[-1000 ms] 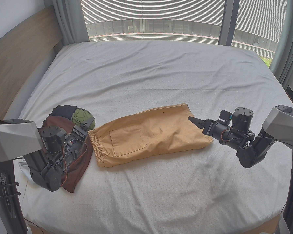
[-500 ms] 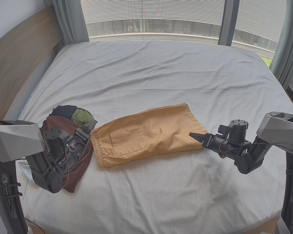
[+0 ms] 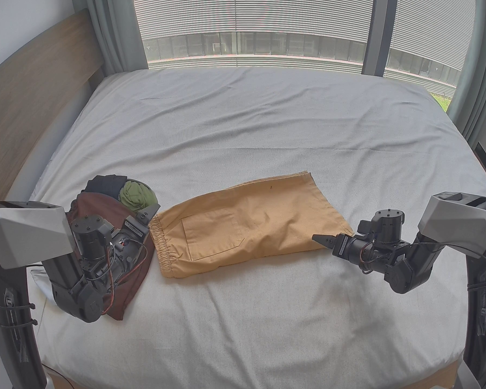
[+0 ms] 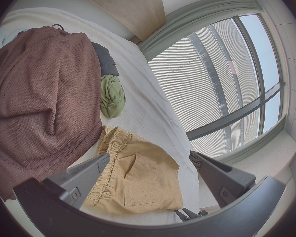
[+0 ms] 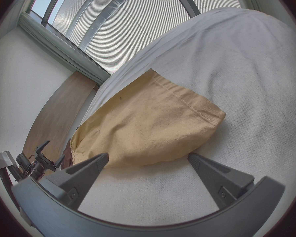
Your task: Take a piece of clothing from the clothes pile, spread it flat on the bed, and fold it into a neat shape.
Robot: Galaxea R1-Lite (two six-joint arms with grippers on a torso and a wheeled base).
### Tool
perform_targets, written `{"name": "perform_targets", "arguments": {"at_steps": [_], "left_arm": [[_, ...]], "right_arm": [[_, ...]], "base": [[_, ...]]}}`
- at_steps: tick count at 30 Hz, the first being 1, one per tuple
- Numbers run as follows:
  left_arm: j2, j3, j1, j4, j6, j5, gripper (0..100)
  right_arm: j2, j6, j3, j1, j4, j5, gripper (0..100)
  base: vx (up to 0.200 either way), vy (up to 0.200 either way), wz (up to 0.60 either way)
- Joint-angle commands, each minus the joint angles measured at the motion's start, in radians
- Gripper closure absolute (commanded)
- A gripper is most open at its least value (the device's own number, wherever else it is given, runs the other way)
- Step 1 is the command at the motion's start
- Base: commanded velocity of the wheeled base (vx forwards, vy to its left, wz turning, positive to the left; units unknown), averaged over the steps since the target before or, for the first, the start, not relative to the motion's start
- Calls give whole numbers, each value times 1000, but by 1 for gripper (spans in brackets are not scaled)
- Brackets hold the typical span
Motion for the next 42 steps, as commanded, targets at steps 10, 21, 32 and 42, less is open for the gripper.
{"name": "perform_targets", "arguments": {"at_steps": [10, 21, 32, 42], "left_arm": [[7, -1, 0, -1, 0, 2, 0], [15, -1, 2, -1, 0, 3, 0], [13, -1, 2, -1, 0, 5, 0], [13, -1, -7, -1, -2, 5, 0]], "right_arm": [[107, 30, -75, 15, -12, -12, 0], [193, 79, -251, 70, -2, -36, 0], [264, 95, -381, 96, 7, -58, 0], [275, 95, -377, 94, -38, -65, 100]], "base": [[0, 0, 0], [0, 0, 0], [0, 0, 0], [0, 0, 0]]}}
